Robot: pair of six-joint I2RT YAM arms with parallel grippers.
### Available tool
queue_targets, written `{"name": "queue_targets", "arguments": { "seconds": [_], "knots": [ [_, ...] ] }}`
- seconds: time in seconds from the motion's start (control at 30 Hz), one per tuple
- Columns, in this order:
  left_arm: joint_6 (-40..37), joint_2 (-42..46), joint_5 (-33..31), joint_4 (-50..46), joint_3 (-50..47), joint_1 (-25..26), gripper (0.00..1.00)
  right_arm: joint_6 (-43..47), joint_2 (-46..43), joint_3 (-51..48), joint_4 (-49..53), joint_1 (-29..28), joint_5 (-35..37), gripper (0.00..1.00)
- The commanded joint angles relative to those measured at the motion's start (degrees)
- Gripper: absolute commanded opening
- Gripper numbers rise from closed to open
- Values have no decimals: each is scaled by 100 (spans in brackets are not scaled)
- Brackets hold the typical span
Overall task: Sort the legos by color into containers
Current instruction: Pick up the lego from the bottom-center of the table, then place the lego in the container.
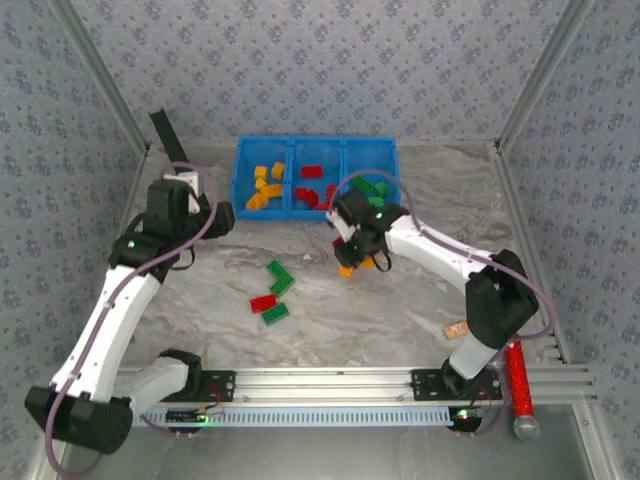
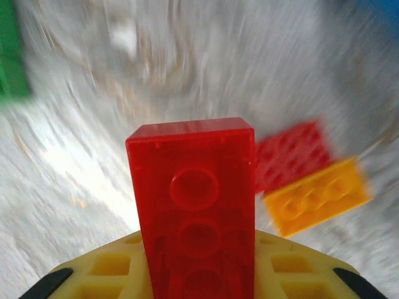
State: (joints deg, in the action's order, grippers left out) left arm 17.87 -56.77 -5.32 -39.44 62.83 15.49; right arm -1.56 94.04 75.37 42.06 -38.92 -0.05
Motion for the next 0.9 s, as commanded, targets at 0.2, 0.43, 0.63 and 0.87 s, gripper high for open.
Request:
{"name": "queue_targets", "arguments": {
  "seconds": [0.2, 0.43, 0.63, 0.87],
  "knots": [
    [194, 632, 317, -686, -640, -2, 83, 894, 921, 1992, -242, 331, 363, 30],
    [501, 736, 506, -660, -1119, 308, 82, 1194, 2326, 3369, -423, 411, 504, 30],
    [695, 884, 664, -366, -1544, 834, 82, 1264, 3234, 4092, -443, 411, 645, 32],
    [1004, 747, 468, -99, -1725, 1461, 83, 1272, 3919, 4644, -335, 438, 731, 35]
  ]
}}
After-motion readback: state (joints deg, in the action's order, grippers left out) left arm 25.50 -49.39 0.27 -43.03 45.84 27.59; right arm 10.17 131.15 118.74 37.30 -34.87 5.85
